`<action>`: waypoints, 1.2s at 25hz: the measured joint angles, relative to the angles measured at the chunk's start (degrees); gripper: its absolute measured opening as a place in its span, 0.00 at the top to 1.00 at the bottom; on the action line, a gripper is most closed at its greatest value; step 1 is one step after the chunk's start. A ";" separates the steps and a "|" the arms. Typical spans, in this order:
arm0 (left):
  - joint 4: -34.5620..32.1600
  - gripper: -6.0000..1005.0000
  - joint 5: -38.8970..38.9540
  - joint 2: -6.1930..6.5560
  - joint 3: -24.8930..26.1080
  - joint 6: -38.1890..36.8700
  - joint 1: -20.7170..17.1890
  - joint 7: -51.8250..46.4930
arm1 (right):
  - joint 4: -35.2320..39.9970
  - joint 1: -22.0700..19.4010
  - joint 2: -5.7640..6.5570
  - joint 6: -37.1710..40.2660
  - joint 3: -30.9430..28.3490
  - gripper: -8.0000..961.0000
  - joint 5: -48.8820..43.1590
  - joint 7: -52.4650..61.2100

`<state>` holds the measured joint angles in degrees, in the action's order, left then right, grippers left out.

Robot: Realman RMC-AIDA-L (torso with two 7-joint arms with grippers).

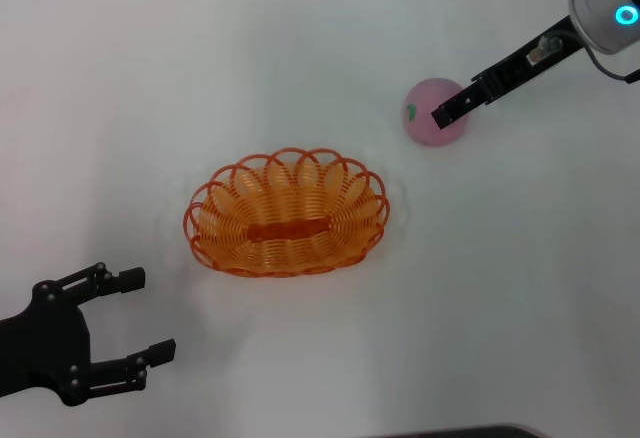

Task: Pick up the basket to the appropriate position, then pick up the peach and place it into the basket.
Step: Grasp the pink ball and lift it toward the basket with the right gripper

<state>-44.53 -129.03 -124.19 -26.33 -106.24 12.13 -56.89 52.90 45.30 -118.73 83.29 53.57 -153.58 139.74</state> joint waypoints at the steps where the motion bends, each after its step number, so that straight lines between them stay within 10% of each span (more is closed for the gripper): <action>1: 0.00 0.14 0.00 0.00 0.04 0.02 0.00 0.00 | -0.10 0.01 -0.06 -0.51 0.52 0.03 0.00 0.00; 30: 0.06 0.14 0.01 0.00 0.22 0.39 0.03 -0.25 | -7.33 0.59 -0.84 -9.99 4.39 0.04 -0.85 -0.51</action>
<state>-44.47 -129.02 -124.19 -26.11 -105.85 12.16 -57.14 45.57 45.89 -119.57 73.30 57.96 -154.43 139.23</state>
